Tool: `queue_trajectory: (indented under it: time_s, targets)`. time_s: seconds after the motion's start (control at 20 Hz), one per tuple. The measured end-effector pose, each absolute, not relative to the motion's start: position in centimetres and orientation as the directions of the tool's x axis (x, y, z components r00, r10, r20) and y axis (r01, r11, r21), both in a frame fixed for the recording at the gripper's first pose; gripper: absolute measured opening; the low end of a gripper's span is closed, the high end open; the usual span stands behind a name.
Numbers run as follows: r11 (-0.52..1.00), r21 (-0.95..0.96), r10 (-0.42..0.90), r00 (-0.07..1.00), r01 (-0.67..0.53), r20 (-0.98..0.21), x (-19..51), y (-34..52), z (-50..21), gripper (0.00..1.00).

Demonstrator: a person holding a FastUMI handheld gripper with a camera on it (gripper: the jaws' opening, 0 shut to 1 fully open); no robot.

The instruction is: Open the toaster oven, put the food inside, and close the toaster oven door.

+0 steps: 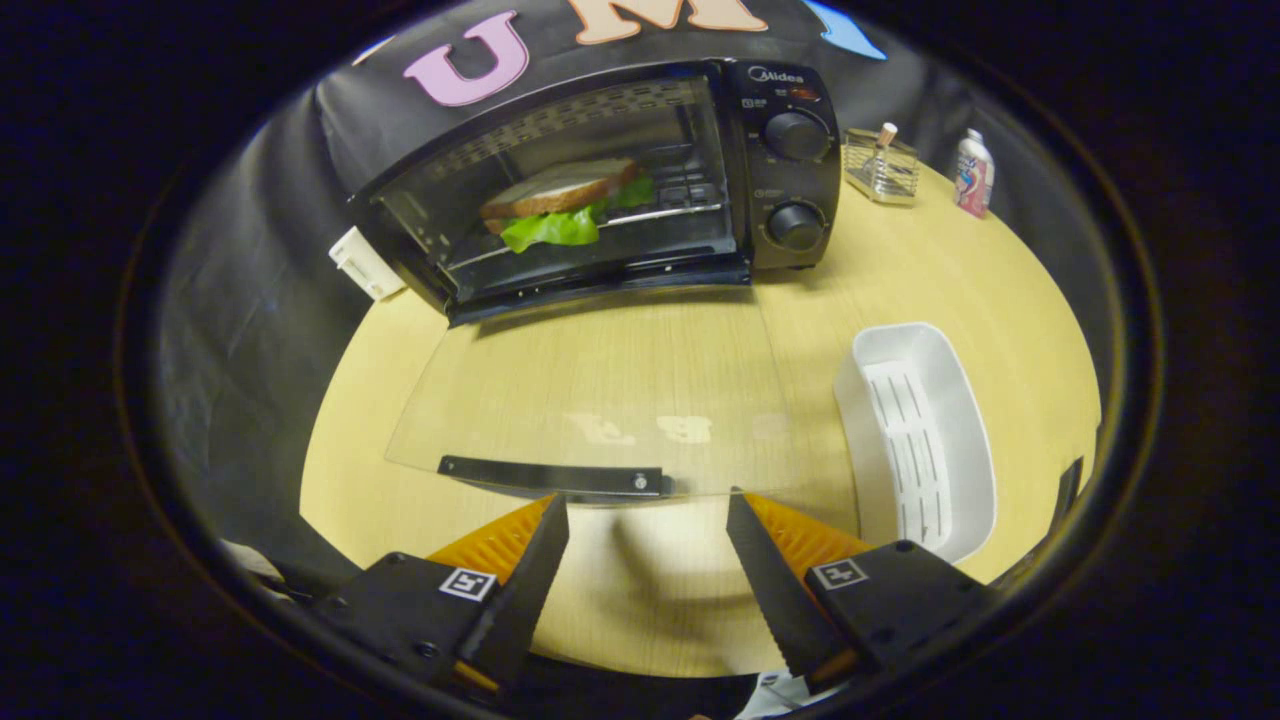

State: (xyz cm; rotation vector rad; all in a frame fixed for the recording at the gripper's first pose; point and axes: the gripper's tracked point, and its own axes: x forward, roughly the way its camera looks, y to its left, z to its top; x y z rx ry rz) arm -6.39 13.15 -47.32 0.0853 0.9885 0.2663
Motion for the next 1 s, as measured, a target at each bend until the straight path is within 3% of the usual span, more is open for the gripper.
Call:
queue_trajectory:
  time_s: [0.3,0.7,1.0]
  targets:
    - [0.954,0.287,0.276,0.600,-0.080,-0.751,-4.7,13.1,-43.4,0.97]
    - [0.955,0.277,0.266,0.730,-0.108,-0.629,-0.7,14.0,-36.8,0.98]
    - [0.939,0.323,0.292,0.765,-0.116,-0.574,2.3,14.4,-34.7,1.00]
